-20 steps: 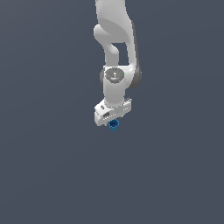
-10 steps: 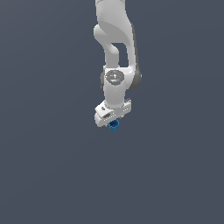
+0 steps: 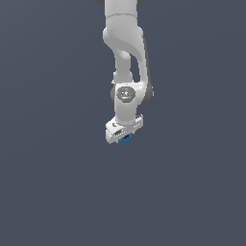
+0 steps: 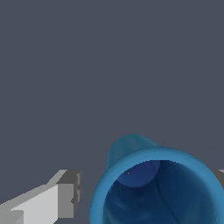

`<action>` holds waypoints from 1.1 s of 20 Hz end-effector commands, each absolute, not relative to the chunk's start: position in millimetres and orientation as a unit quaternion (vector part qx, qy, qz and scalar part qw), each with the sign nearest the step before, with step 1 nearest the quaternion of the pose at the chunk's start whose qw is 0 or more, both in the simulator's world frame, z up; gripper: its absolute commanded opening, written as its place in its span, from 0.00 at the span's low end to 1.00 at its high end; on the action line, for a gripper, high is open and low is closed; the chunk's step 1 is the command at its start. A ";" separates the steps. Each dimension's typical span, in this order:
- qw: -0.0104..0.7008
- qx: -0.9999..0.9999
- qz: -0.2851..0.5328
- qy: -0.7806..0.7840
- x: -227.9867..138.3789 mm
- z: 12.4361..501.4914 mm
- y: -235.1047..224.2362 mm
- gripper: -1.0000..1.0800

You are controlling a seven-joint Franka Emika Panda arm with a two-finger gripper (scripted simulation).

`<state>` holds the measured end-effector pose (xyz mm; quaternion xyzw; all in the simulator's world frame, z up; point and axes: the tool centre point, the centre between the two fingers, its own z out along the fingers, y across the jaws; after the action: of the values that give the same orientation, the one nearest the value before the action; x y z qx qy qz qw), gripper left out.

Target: Pick up the object and move it to a goal position.

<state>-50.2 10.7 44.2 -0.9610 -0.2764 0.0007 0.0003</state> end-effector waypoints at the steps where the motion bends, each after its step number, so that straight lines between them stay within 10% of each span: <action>1: 0.000 -0.961 0.000 -0.277 -49.4 40.5 10.5 0.96; 2: 0.000 -0.961 0.000 -0.277 -49.3 40.2 10.5 0.96; 3: 0.000 -0.961 0.000 -0.277 -49.3 40.2 10.5 0.00; 22: 0.000 -0.961 0.000 -0.276 -51.6 62.3 9.3 0.00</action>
<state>-51.6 9.5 55.6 -0.9611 -0.2762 0.0007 0.0000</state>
